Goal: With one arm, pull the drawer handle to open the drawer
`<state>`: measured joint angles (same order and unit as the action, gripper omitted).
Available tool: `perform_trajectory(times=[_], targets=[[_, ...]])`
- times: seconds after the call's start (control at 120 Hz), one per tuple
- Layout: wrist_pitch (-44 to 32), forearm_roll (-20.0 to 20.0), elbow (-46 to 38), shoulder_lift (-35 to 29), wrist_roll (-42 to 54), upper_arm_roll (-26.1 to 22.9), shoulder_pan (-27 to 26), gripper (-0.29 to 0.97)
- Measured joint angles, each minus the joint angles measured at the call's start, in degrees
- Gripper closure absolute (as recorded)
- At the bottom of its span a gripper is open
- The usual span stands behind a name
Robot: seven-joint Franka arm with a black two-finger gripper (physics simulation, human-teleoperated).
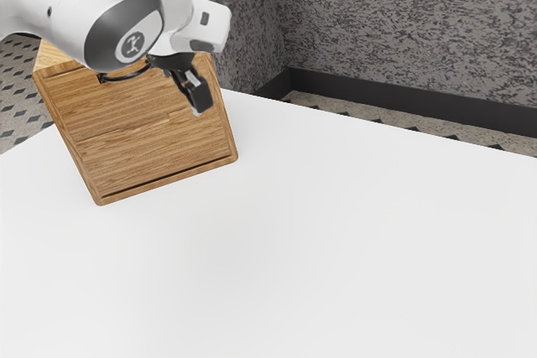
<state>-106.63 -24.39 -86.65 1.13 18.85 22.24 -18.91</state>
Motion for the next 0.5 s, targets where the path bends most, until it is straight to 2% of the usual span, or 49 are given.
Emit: perform_trajectory(times=[0.058, 0.133, 0.2, 0.275, 0.308, 0.4, 0.5], targets=[[-3.41, -3.63, -11.43, -9.21, 0.43, 0.17, -3.37, 0.00], [-6.75, -9.54, -22.89, -19.27, 0.86, 1.75, -3.67, 0.00], [-7.72, -16.75, -28.18, -26.82, 0.28, 8.22, -13.41, 0.00], [-6.31, -27.39, -28.92, -31.32, -0.94, 18.45, -28.74, 0.00], [-5.84, -31.48, -28.41, -32.05, -1.45, 23.03, -33.54, 0.00], [-4.92, -40.13, -26.85, -32.83, -2.62, 29.56, -37.85, 0.00], [-3.91, -44.74, -21.87, -33.51, -3.49, 35.29, -42.67, 0.00]])
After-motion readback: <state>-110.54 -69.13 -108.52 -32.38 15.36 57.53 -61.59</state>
